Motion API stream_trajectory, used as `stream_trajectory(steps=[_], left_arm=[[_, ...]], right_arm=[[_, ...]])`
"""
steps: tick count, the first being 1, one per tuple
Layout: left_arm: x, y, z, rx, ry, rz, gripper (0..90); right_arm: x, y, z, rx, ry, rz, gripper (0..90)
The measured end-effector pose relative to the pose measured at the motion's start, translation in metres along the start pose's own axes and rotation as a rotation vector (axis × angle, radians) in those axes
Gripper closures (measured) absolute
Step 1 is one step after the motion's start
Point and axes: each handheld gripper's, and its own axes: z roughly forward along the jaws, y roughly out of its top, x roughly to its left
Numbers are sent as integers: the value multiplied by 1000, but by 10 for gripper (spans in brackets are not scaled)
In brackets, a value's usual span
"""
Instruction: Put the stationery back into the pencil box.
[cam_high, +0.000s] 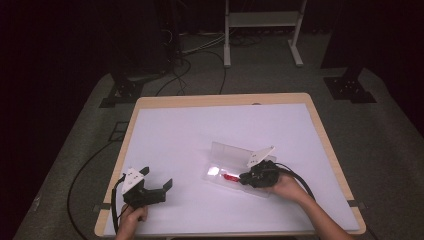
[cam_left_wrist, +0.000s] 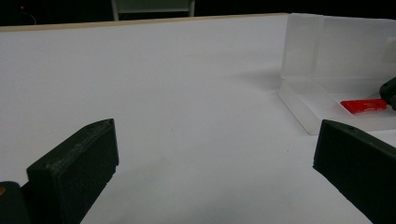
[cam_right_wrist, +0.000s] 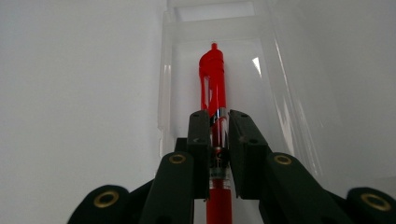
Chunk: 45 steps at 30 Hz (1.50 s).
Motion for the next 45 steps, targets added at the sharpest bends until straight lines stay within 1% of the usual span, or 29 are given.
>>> stream_trajectory(steps=[4, 10, 12, 15, 16, 19, 23, 24, 25, 26, 27, 28, 31, 32, 33, 34, 36, 39, 42, 45], left_arm=[[0, 0, 0, 0, 0, -1, 0], [0, 0, 0, 0, 0, 0, 0], [0, 0, 0, 1, 0, 1, 0], [0, 0, 0, 1, 0, 0, 0], [0, 0, 0, 0, -1, 0, 0], [0, 0, 0, 2, 0, 2, 0], [0, 0, 0, 5, 0, 4, 0], [0, 0, 0, 0, 1, 2, 0], [0, 0, 0, 0, 1, 2, 0], [-1, 0, -1, 0, 2, 3, 0], [-1, 0, -1, 0, 2, 6, 0], [-1, 0, -1, -1, 3, 7, 0], [0, 0, 0, 4, 1, 6, 0], [0, 0, 0, 5, 1, 6, 0], [-1, 0, 0, 4, 1, 8, 0], [-1, 0, 0, 4, 2, 10, 0], [0, 0, 0, 6, 1, 7, 0], [0, 0, 0, 5, 0, 6, 0], [-1, 0, 0, 4, 1, 10, 0], [-1, 0, 0, 5, 1, 9, 0]], right_arm=[[1, 0, 1, 6, 4, 6, 783], [0, -1, 2, 11, 3, 1, 778], [0, -1, 2, 6, 7, 3, 754], [0, -1, 2, 4, 8, 3, 748], [1, 0, 0, 1, 9, 15, 734], [0, 0, -2, -7, 6, 8, 724], [1, 0, -9, -26, 3, 13, 705], [1, 0, -13, -34, 0, 14, 688], [1, 0, -13, -34, 0, 14, 688], [1, 0, -17, -48, -1, 17, 661], [1, 0, -17, -48, -1, 17, 661], [0, -1, -20, -58, 0, 20, 628], [0, -1, -24, -63, -1, 25, 616], [0, -1, -27, -68, -5, 26, 596], [0, -1, -27, -68, -5, 26, 596], [1, -2, -31, -71, -7, 33, 571], [2, -2, -34, -78, -10, 27, 553], [3, -2, -38, -83, -17, 27, 527], [4, -3, -45, -88, -24, 32, 509], [4, -4, -50, -96, -31, 36, 463]])
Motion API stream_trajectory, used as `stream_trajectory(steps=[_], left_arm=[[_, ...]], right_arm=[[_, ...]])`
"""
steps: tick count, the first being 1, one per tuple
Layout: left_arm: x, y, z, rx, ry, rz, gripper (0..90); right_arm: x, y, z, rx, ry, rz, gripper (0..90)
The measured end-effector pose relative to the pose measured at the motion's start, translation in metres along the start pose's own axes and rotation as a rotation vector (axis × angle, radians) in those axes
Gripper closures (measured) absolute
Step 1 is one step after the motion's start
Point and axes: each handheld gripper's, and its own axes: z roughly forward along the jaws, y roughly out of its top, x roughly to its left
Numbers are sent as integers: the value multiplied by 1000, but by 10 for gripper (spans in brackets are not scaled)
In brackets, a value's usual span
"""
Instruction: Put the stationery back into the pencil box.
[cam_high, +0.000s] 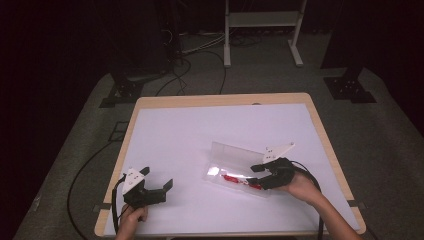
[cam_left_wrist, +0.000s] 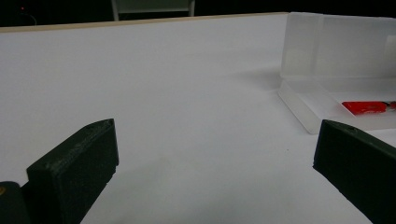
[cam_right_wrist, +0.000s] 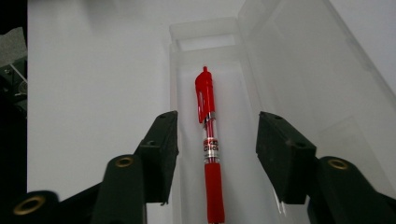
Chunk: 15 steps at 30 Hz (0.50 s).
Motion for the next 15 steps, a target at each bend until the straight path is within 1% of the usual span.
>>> stream_trajectory(steps=[5, 15], left_arm=[[0, 0, 0, 0, 0, 1, 0], [0, 0, 0, 1, -1, 0, 0]], right_arm=[[-1, -2, -6, -15, -9, 8, 433], [-2, -12, -18, -23, -27, 33, 375]])
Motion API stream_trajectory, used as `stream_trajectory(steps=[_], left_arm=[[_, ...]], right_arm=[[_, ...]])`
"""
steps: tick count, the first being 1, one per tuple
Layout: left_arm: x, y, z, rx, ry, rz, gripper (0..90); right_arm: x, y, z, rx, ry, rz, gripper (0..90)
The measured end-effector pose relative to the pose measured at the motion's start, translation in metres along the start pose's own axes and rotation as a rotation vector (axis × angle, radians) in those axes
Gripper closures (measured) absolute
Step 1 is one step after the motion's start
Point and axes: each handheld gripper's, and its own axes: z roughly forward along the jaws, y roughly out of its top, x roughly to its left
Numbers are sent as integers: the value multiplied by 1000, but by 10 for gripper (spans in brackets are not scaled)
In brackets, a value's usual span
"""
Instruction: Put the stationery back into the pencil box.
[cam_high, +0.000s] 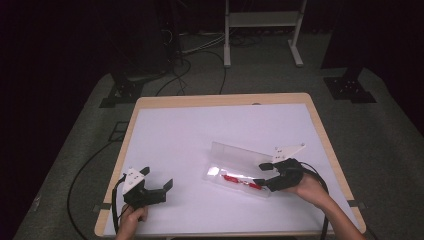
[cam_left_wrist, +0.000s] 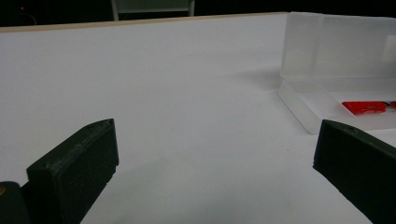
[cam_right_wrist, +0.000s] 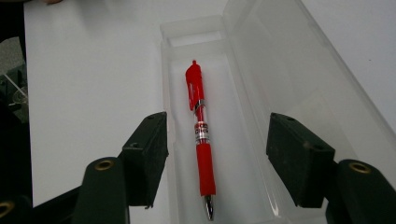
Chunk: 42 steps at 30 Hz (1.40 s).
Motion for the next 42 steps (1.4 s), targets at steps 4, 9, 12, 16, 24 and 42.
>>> stream_trajectory(steps=[4, 9, 12, 16, 24, 42], left_arm=[[0, 0, 0, 0, 0, 0, 0], [0, 0, 0, 1, 0, 0, 0], [0, 0, 0, 1, 0, 0, 0], [0, 0, 1, 1, 0, 2, 0], [0, 0, 1, 1, -1, 1, 0], [0, 0, 1, 4, 0, 3, 0]], right_arm=[[-1, -5, -4, -5, -9, 8, 366], [-1, -10, -11, -10, -19, 13, 361], [-2, -14, -14, -12, -23, 20, 359], [-3, -18, -18, -11, -29, 26, 355], [-4, -27, -25, -15, -44, 41, 352], [-7, -49, -41, -26, -72, 81, 341]])
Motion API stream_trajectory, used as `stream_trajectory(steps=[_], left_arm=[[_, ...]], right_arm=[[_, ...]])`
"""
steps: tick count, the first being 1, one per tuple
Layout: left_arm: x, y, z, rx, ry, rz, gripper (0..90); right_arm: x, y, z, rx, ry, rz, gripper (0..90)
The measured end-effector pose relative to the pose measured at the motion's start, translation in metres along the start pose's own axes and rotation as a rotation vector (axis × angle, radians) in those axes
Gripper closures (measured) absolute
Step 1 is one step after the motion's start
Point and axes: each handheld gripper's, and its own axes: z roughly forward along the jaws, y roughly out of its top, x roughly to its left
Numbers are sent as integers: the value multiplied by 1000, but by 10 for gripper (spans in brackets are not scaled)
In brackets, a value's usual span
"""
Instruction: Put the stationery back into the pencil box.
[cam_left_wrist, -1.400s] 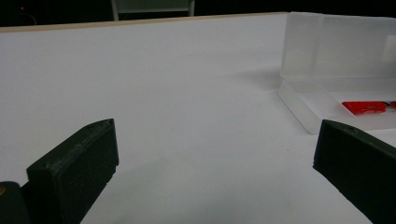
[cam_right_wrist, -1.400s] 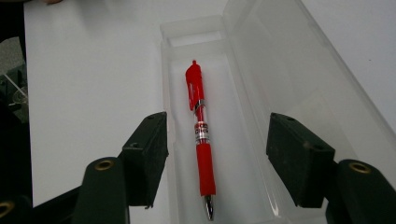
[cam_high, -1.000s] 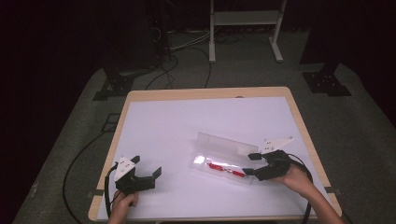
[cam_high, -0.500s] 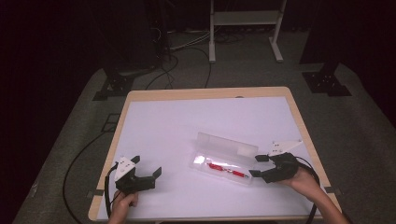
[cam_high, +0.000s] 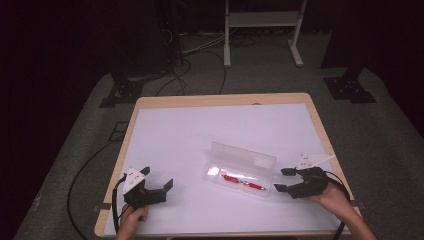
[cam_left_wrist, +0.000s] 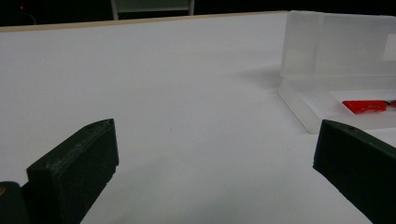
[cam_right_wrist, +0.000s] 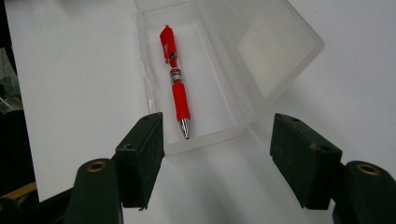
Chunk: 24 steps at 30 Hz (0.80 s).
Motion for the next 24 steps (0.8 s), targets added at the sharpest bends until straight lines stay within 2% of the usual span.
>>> stream_trajectory(steps=[24], left_arm=[[0, 0, 0, 0, 1, 2, 0]], right_arm=[[-10, -39, -22, -23, -51, 93, 335]])
